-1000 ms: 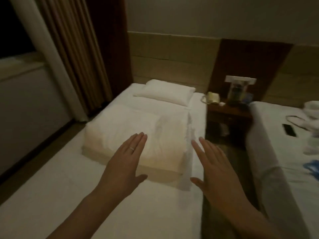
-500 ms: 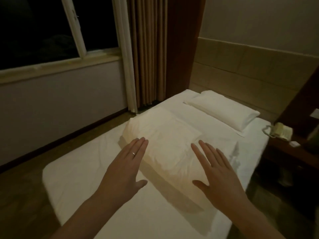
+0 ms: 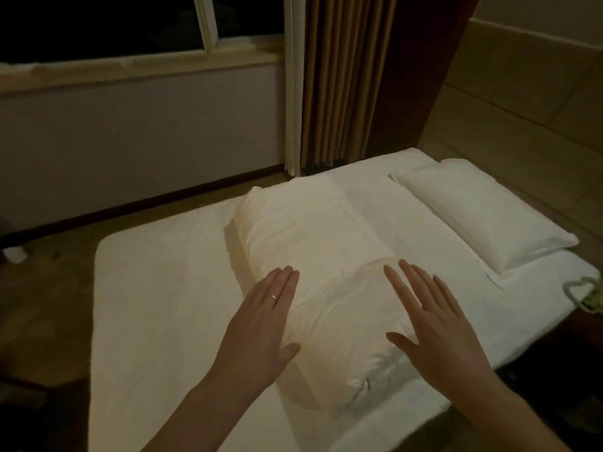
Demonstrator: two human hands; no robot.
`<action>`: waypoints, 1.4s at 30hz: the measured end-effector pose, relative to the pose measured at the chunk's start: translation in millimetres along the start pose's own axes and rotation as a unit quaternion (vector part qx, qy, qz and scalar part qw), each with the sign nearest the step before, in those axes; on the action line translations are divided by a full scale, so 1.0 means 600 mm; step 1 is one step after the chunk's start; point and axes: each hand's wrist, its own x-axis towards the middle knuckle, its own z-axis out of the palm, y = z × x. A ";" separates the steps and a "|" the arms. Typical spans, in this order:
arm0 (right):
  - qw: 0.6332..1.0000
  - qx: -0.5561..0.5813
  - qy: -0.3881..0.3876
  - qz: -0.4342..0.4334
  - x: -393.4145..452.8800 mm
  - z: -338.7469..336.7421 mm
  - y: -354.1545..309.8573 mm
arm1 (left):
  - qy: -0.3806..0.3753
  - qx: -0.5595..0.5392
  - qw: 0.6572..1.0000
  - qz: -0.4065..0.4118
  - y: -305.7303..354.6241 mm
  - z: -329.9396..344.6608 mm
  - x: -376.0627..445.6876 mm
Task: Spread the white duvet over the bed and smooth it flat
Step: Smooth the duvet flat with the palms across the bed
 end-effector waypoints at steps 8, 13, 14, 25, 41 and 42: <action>0.995 -0.032 -0.090 -0.031 -0.059 0.112 0.148 | -0.065 -0.040 0.997 0.002 0.112 0.185 0.016; 0.985 -0.032 -0.161 -0.060 -0.055 0.224 0.273 | -0.123 -0.083 0.984 -0.097 0.208 0.354 0.036; 0.984 -0.039 -0.159 -0.071 -0.040 0.251 0.298 | -0.129 -0.067 0.981 -0.126 0.223 0.394 0.049; 0.957 -0.027 -0.098 -0.272 0.122 0.599 0.494 | -0.046 0.093 0.962 -0.252 0.207 0.789 0.186; 0.955 0.134 -0.124 -0.233 0.162 0.636 0.304 | 0.083 0.058 0.894 -0.436 0.133 0.765 0.224; 0.954 0.106 -0.141 -0.240 0.141 0.673 0.320 | 0.033 0.099 0.904 -0.415 0.138 0.812 0.201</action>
